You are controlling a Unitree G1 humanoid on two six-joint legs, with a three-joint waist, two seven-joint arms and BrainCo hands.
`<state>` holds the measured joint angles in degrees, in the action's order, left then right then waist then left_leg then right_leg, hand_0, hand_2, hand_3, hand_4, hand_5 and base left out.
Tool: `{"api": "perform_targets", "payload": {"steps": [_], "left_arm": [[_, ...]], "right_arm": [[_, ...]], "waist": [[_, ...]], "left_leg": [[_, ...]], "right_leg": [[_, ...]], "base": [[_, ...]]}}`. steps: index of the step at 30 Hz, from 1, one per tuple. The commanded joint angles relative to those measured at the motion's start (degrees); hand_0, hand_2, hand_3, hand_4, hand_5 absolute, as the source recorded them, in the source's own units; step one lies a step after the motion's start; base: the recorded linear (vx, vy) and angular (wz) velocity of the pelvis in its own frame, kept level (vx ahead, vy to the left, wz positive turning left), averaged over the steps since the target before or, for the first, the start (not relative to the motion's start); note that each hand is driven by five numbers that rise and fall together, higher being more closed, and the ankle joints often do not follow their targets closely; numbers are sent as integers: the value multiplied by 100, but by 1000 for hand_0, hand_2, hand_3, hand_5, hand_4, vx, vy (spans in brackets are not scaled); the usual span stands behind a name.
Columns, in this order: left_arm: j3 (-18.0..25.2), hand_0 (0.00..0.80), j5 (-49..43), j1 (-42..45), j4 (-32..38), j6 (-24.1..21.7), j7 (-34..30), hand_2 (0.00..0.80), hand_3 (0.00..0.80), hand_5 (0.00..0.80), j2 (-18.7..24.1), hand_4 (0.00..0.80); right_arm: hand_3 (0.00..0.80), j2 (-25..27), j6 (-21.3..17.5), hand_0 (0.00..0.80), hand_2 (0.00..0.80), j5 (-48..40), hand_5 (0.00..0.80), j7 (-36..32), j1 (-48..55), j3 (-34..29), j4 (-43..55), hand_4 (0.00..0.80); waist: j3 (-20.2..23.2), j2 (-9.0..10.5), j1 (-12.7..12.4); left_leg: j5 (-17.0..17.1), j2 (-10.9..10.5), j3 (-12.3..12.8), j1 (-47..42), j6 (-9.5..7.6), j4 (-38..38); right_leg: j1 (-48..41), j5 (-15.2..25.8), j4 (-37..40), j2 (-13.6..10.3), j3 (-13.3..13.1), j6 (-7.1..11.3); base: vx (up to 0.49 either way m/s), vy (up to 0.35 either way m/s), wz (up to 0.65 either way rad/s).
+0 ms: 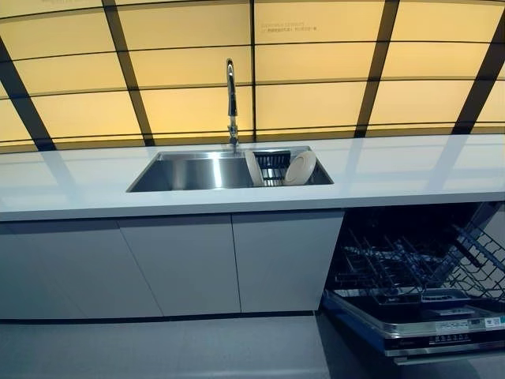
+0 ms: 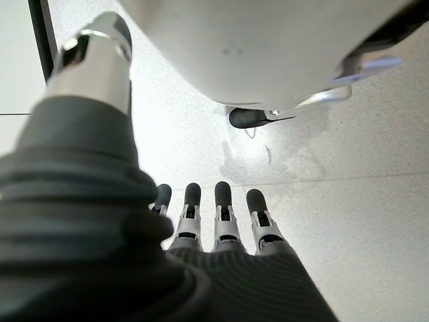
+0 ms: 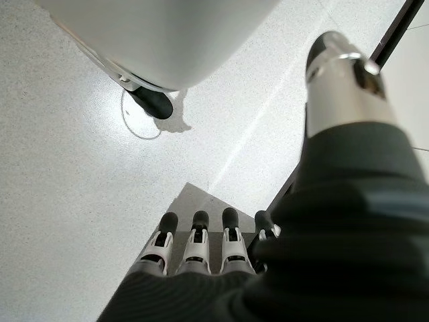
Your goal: Take plates into dishwasher
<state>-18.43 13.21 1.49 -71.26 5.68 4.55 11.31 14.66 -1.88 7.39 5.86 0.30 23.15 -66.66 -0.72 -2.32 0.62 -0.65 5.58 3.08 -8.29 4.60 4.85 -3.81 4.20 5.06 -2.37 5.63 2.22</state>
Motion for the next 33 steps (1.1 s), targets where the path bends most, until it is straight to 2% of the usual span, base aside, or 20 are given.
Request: {"api": "perform_targets", "payload": {"steps": [1, 21, 33], "left_arm": [[19, 0, -21, -364, -412, -141, 54, 0, 0, 0, -301, 0], [-42, 0, -63, -400, -465, 38, -177, 0, 0, 0, -302, 0], [-84, 0, -77, -431, -463, 154, -313, 0, 0, 0, -335, 0]], "right_arm": [[0, -318, -28, 0, 0, 67, 0, 13, -319, 207, -342, 0], [0, -314, -26, 0, 0, 9, 0, -95, -382, 197, -425, 0], [0, -324, 116, 0, 0, -105, 0, -228, -444, 211, -364, 0]], "waist": [[-147, 375, 38], [-178, 375, 35], [-227, 406, 26]], "left_leg": [[117, -737, 25, 159, -594, 15], [107, -729, 32, 128, -600, 15], [101, -714, 40, 96, -605, 15]], "right_leg": [[-143, 53, -42, -83, 40, 153], [-158, 42, -56, -84, 30, 147], [-185, 29, -62, -68, 14, 132]], "base": [[0, 0, 0], [0, 0, 0], [0, 0, 0]]}}
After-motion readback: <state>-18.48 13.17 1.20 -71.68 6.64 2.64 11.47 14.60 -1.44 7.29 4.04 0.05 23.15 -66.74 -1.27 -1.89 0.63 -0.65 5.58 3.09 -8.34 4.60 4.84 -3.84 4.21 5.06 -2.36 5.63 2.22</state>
